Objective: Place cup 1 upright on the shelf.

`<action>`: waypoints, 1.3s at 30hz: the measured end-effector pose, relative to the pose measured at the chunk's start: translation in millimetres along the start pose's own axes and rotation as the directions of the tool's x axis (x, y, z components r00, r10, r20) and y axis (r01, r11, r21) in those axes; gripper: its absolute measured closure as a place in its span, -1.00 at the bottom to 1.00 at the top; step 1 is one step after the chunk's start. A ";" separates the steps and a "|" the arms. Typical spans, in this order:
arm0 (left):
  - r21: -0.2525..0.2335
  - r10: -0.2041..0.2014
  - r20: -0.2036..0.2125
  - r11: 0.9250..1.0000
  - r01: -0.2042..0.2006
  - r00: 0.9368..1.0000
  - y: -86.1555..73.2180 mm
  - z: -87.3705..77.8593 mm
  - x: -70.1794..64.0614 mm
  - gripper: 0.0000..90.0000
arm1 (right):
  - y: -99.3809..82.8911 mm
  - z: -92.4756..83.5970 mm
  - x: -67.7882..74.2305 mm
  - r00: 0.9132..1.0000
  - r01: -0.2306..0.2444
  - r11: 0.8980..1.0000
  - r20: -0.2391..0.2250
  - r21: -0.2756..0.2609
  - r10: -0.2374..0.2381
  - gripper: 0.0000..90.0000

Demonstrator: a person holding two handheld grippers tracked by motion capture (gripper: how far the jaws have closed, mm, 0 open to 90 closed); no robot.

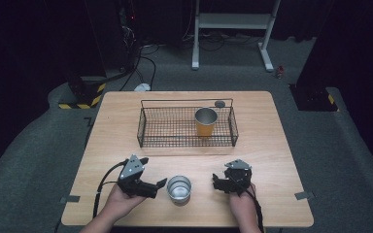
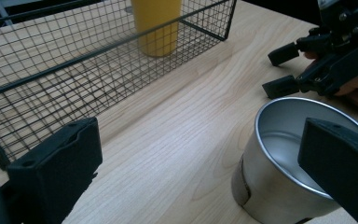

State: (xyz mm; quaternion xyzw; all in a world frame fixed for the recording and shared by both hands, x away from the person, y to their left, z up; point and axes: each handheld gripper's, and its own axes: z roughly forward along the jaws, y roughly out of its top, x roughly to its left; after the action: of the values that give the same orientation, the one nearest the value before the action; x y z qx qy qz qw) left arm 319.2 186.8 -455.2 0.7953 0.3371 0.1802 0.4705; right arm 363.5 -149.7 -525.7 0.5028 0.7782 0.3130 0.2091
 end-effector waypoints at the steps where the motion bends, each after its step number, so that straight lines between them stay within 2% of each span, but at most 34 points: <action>1: 0.000 0.000 0.005 1.000 0.000 1.000 1.2 0.8 -1.0 -1.00 | 0.1 0.2 0.0 1.000 0.000 1.000 0.000 0.000 0.000 -0.81; 6: -0.020 0.021 0.017 1.000 -0.021 1.000 7.8 6.5 -8.2 -1.00 | 0.5 0.5 0.0 1.000 -0.001 1.000 0.000 0.002 0.001 -0.81; 11: -0.034 0.004 0.061 0.999 -0.002 0.998 8.9 10.9 -11.6 -1.00 | -0.7 -0.5 0.0 1.000 0.000 1.000 0.000 0.000 0.000 -0.81; 16: -0.047 0.011 0.130 0.999 -0.005 0.991 11.0 13.8 -18.6 -0.99 | -1.0 -0.7 -0.1 1.000 0.001 1.000 0.002 -0.001 -0.001 -0.81; 20: -0.049 0.025 0.163 0.999 -0.017 0.986 10.8 15.8 -26.7 -0.99 | -0.9 -0.7 -0.1 1.000 0.001 1.000 0.002 -0.001 -0.001 -0.81; 28: -0.047 0.042 0.207 0.998 -0.032 0.978 6.3 21.2 -37.5 -1.00 | -0.9 -0.7 -0.1 1.000 0.001 1.000 0.002 -0.001 -0.001 -0.81; 30: -0.045 0.055 0.209 0.998 -0.046 0.976 5.6 23.6 -39.8 -1.00 | -0.9 -0.7 -0.1 1.000 0.001 1.000 0.002 -0.001 -0.001 -0.81; 39: -0.019 0.057 0.224 0.998 -0.054 0.973 -2.9 34.1 -46.0 -1.00 | -0.9 -0.8 -0.1 1.000 0.002 1.000 0.002 -0.001 -0.002 -0.81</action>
State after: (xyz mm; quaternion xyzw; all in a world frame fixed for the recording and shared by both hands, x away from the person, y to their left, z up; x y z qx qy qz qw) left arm 306.2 133.9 -473.1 0.8165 0.2584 0.1045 0.5056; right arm 362.4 -150.2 -525.8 0.5021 0.7785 0.3126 0.2102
